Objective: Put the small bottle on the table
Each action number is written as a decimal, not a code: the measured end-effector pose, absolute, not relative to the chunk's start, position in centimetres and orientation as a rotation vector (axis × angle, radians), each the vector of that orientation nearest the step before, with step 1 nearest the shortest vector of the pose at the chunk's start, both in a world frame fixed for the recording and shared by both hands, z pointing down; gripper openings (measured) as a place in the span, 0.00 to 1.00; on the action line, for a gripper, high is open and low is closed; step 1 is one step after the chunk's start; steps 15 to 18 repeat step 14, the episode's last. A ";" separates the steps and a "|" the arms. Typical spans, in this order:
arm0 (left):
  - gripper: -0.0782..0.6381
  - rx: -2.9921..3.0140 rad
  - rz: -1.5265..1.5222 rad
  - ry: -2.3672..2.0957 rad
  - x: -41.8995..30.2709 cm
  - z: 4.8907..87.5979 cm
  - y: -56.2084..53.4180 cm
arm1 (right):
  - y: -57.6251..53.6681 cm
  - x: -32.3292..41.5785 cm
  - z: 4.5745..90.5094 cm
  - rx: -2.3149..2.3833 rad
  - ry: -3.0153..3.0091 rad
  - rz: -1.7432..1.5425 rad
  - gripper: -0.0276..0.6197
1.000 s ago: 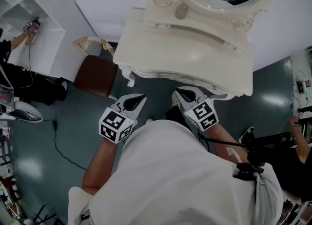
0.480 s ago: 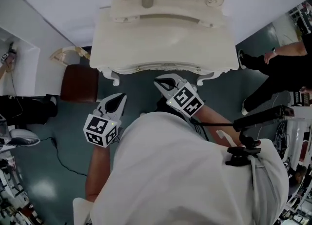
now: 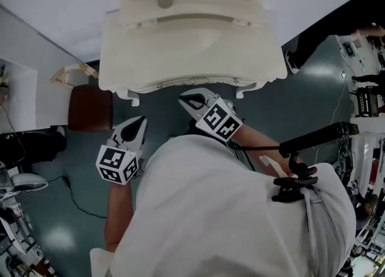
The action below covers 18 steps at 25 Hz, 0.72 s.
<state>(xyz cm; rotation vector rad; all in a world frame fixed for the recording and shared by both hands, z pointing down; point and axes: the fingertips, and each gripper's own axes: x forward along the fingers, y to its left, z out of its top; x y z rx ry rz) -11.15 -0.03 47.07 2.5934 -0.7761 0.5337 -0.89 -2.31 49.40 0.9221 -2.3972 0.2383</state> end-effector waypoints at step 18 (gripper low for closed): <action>0.11 2.604 0.599 -0.687 -5.0 47.9 -7.1 | -8.0 6.0 50.3 1.021 -2.360 0.314 0.04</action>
